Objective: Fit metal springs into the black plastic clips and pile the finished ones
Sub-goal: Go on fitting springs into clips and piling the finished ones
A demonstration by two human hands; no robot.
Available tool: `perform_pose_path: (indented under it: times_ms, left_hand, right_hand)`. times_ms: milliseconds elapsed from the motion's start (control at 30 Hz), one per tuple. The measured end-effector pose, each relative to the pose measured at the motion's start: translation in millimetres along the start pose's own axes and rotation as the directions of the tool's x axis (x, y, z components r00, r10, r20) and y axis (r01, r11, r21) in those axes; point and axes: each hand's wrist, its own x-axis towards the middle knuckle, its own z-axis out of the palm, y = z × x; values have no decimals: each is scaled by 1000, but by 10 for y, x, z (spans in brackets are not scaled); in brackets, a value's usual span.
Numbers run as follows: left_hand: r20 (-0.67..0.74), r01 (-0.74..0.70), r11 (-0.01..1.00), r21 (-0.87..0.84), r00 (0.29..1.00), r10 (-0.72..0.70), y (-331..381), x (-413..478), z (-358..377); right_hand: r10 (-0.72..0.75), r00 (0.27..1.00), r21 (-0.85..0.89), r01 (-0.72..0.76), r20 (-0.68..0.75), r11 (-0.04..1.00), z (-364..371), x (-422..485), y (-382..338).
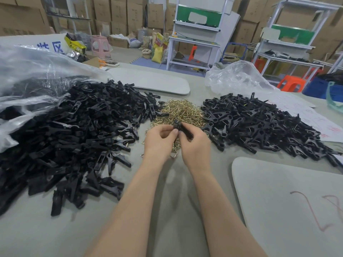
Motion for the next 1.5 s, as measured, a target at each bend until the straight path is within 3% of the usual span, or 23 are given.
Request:
perform_pose_path:
  times_ms: [133, 333, 467, 867, 1267, 1500]
  left_hand:
    - [67, 34, 998, -57, 997, -30, 1, -6, 6]
    - [15, 2, 994, -111, 1000, 0, -17, 1, -17]
    - [25, -15, 989, -147, 1000, 19, -9, 14, -4]
    - [5, 13, 984, -180, 1000, -12, 13, -7, -12]
    - [-5, -55, 990, -128, 998, 55, 35, -21, -26]
    - [8, -6, 987, -163, 1000, 7, 48, -27, -33]
  right_hand:
    - [-11, 1000, -12, 11, 6, 1000, 9, -15, 0]
    - [108, 992, 167, -117, 62, 979, 3, 42, 24]
    - [108, 987, 218, -133, 121, 967, -6, 41, 23]
    - [126, 986, 241, -150, 112, 959, -41, 79, 51]
    - [71, 994, 216, -87, 84, 972, -61, 71, 44]
    - [62, 995, 242, -78, 73, 967, -67, 71, 40]
